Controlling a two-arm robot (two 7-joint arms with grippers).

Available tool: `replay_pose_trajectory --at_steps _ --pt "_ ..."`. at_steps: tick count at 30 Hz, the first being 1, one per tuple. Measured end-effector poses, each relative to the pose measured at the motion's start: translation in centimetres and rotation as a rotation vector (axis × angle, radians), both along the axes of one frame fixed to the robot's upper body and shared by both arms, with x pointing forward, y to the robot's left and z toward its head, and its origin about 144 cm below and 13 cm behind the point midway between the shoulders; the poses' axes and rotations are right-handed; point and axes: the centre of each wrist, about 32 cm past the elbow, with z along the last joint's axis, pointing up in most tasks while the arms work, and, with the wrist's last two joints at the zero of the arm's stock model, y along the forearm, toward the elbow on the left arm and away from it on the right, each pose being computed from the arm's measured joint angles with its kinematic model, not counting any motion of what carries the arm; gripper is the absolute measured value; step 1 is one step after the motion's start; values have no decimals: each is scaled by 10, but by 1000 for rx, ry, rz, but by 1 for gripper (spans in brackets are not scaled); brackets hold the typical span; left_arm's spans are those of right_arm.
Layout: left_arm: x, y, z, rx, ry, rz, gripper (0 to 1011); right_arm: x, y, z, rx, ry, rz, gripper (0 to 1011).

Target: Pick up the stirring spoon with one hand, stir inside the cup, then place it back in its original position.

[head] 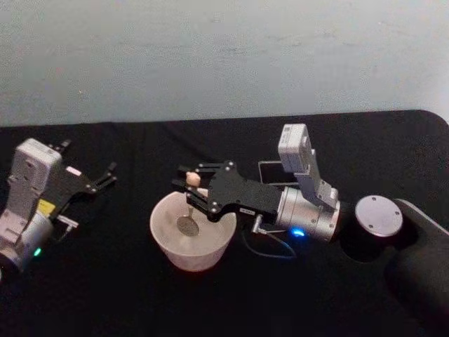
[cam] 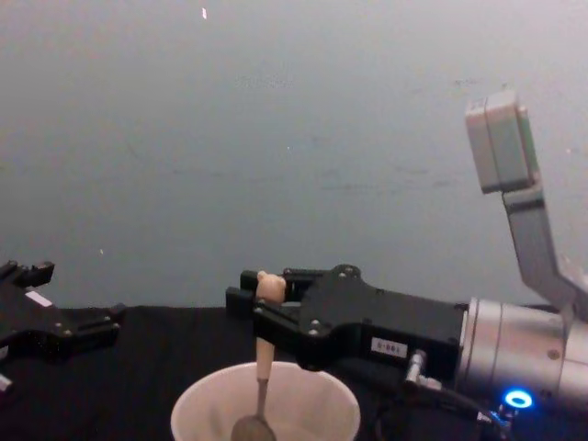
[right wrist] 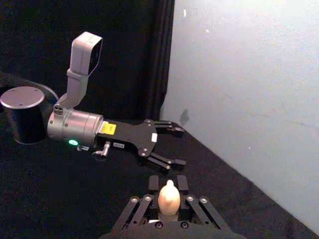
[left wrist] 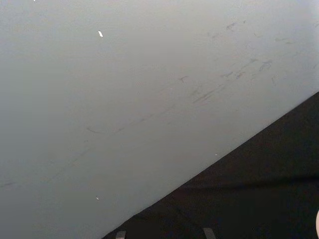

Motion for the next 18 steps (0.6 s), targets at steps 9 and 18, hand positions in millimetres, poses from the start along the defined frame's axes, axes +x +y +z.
replay_pose_trajectory --at_steps 9,18 --pt "0 0 0 0 0 0 1002 -1 -4 0 -5 4 -17 212" --pt "0 0 0 0 0 0 1001 -7 -15 5 -6 3 -39 212"
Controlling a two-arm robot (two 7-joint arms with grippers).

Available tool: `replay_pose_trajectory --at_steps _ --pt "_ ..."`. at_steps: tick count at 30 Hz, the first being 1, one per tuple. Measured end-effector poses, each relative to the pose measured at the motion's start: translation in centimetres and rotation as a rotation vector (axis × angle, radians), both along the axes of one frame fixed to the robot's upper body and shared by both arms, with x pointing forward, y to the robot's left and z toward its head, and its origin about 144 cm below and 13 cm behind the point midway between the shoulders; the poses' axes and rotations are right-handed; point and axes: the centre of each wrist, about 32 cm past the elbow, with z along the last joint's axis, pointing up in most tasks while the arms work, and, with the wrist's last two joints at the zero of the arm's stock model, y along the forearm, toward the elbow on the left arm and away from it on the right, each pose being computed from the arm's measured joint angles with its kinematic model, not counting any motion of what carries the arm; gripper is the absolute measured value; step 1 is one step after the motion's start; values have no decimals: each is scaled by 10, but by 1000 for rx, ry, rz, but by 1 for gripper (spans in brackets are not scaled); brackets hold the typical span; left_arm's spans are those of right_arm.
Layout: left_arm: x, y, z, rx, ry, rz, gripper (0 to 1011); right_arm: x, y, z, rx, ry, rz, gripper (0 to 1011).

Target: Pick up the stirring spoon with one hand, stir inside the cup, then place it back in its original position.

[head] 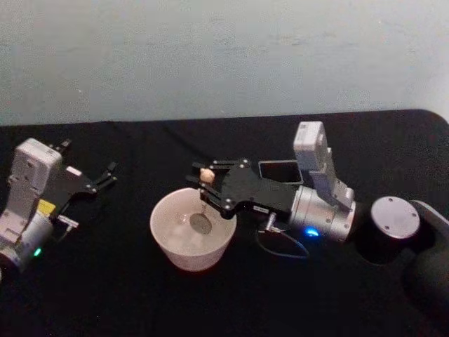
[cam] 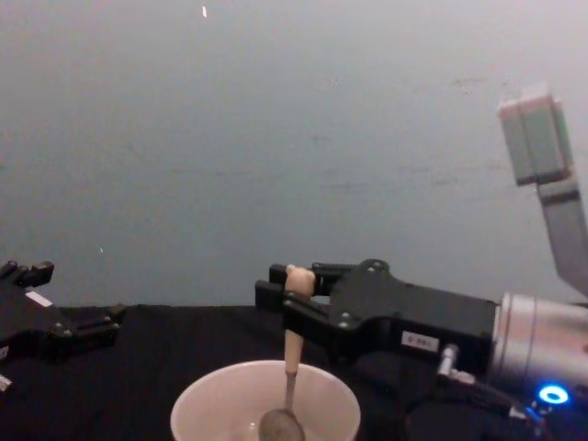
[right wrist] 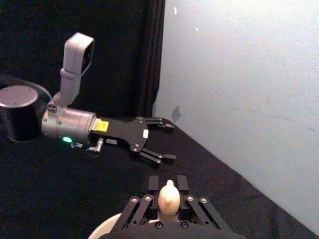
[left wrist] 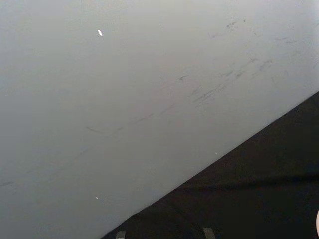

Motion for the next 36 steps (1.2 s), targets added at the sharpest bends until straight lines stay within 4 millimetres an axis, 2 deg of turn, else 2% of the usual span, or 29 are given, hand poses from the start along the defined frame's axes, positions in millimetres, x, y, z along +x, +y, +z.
replay_pose_trajectory --at_steps 9,17,27,36 --pt "0 0 0 0 0 0 1001 -19 -3 7 26 25 43 212" --pt "0 0 0 0 0 0 1002 -27 14 4 41 42 95 212" --pt "0 0 0 0 0 0 1001 -13 30 0 44 22 48 212" --pt "0 0 0 0 0 0 1001 -2 23 0 38 9 -12 212"
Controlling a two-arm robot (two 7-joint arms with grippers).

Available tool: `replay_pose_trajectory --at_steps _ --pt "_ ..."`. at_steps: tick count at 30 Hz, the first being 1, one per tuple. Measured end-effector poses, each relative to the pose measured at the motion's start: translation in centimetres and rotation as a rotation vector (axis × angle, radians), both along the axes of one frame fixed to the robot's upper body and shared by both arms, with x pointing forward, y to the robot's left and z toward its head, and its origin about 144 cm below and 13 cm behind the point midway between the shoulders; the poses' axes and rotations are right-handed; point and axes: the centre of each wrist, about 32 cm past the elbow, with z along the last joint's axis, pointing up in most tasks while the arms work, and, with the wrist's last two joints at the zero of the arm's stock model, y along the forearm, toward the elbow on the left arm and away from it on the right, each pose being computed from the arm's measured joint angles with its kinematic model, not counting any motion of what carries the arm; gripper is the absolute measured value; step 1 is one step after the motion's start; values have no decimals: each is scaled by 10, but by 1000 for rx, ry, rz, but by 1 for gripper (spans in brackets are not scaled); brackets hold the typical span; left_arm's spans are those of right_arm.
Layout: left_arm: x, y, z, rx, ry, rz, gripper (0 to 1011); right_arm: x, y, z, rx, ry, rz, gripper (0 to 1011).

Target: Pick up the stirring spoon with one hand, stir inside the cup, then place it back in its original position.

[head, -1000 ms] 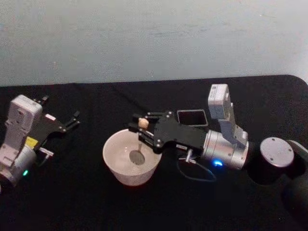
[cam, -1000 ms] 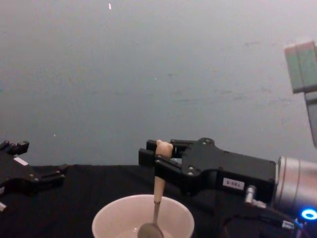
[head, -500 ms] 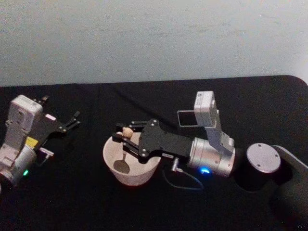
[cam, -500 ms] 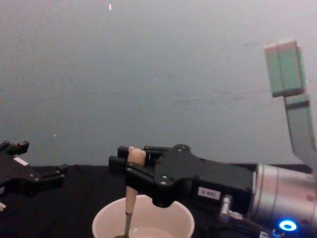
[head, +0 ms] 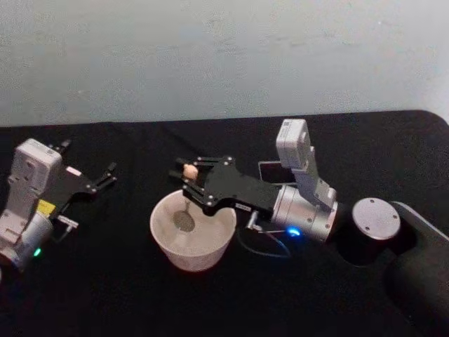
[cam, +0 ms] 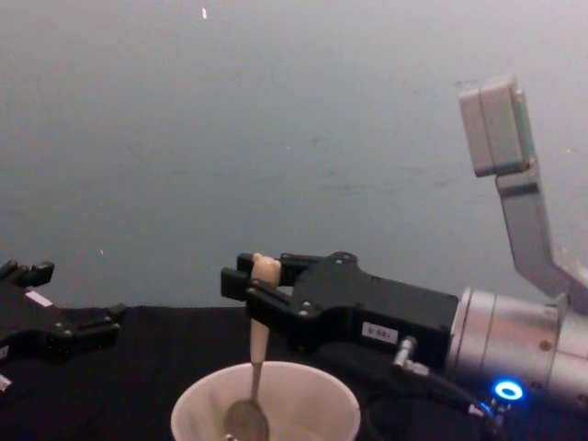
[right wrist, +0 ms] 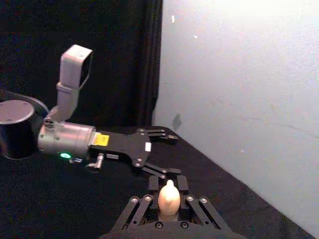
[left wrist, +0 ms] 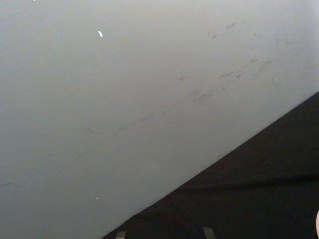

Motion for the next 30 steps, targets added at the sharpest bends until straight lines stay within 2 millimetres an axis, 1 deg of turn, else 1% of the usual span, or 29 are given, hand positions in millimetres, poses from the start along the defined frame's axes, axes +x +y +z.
replay_pose_trajectory --at_steps 6,16,30 --pt "0 0 0 0 0 0 1001 1 -7 0 -6 -2 -18 212" --pt "0 0 0 0 0 0 1001 -4 -18 2 -18 2 -31 212" --pt "0 0 0 0 0 0 1001 -20 -33 4 -41 23 -7 212"
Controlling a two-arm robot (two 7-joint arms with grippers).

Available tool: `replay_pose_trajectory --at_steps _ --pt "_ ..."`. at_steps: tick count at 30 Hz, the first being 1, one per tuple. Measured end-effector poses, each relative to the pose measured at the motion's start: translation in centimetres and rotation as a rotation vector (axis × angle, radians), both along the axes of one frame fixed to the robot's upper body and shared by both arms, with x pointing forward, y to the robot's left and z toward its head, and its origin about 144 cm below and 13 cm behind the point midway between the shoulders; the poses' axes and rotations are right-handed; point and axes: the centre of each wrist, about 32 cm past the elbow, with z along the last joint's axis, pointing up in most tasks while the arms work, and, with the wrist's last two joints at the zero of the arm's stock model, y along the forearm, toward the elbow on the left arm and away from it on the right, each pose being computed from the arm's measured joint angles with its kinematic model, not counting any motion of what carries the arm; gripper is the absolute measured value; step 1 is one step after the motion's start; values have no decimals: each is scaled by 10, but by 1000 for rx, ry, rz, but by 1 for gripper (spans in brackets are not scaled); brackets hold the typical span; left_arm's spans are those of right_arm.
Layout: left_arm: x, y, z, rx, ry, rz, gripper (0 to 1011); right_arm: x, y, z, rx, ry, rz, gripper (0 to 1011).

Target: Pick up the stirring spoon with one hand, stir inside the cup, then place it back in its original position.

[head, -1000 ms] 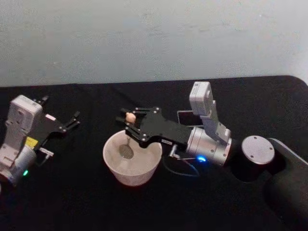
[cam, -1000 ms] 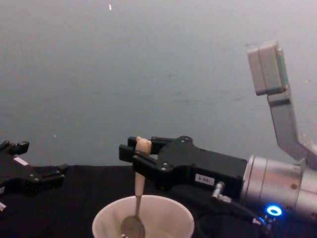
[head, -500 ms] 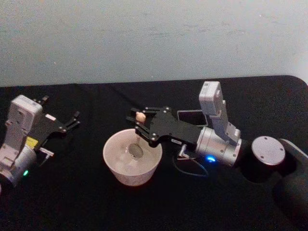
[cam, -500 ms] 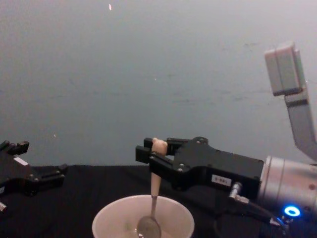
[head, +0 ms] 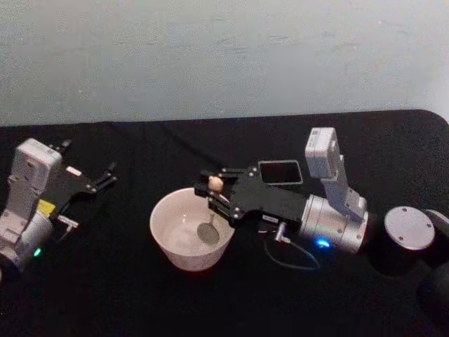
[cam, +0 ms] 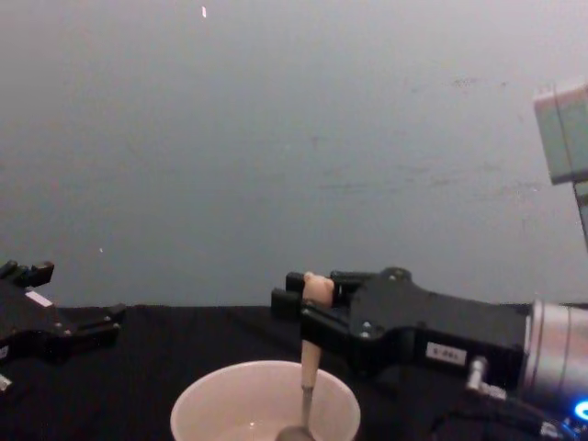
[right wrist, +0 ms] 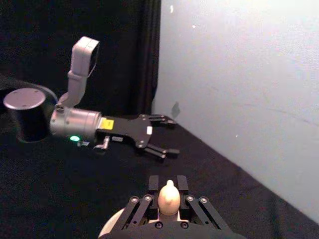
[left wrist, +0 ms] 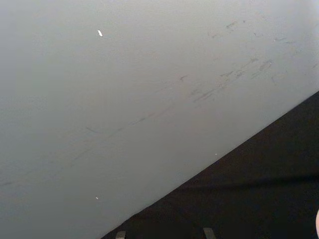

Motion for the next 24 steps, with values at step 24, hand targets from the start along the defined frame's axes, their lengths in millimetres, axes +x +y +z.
replay_pose_trajectory --at_steps 24 --pt "0 0 0 0 0 0 1001 2 27 -4 36 27 60 212"
